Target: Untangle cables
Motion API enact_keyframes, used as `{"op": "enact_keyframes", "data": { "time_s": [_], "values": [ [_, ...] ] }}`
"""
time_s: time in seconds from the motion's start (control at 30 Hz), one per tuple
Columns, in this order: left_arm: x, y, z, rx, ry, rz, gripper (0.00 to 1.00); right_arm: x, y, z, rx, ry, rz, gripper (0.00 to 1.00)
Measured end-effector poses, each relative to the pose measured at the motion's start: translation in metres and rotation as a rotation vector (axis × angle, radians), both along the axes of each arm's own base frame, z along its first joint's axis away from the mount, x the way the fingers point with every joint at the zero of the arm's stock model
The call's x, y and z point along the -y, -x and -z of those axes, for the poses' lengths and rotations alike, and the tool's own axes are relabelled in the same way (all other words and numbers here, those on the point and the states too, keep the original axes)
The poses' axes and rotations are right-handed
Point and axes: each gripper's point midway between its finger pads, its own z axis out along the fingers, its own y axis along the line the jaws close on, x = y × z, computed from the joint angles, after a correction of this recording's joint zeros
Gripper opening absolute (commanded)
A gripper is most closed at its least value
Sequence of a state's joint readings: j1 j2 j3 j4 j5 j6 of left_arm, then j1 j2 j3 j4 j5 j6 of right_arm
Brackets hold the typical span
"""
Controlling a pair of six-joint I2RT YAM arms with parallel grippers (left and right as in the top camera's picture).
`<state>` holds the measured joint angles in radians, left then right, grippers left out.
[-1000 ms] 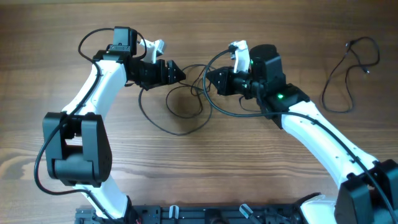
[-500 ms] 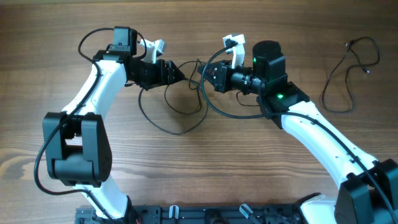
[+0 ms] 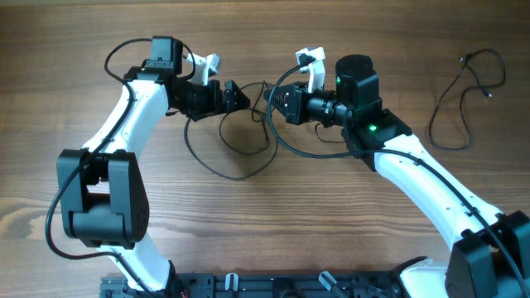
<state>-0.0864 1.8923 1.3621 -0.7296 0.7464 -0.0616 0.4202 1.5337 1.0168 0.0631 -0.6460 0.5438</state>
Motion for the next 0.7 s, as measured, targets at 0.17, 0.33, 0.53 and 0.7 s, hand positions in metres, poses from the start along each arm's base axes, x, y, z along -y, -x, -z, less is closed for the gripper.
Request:
{"op": "enact_keyframes", "data": {
  "time_s": [0.17, 0.33, 0.53, 0.7],
  "values": [
    [0.008, 0.005, -0.007, -0.135, 0.086, -0.093, 0.61, 0.005, -0.005, 0.005, -0.018, 0.017, 0.048, 0.04],
    [0.014, 0.016, -0.011, -0.370, 0.164, -0.242, 0.49, 0.005, -0.009, 0.002, -0.046, -0.010, 0.081, 0.04],
    [0.034, 0.032, -0.017, -0.593, 0.216, -0.333, 0.55, 0.005, -0.011, -0.002, -0.068, -0.039, 0.101, 0.04],
    [0.045, 0.018, -0.023, -0.550, 0.260, -0.336, 0.65, 0.005, -0.012, -0.004, -0.067, -0.047, 0.108, 0.04]
  ]
}}
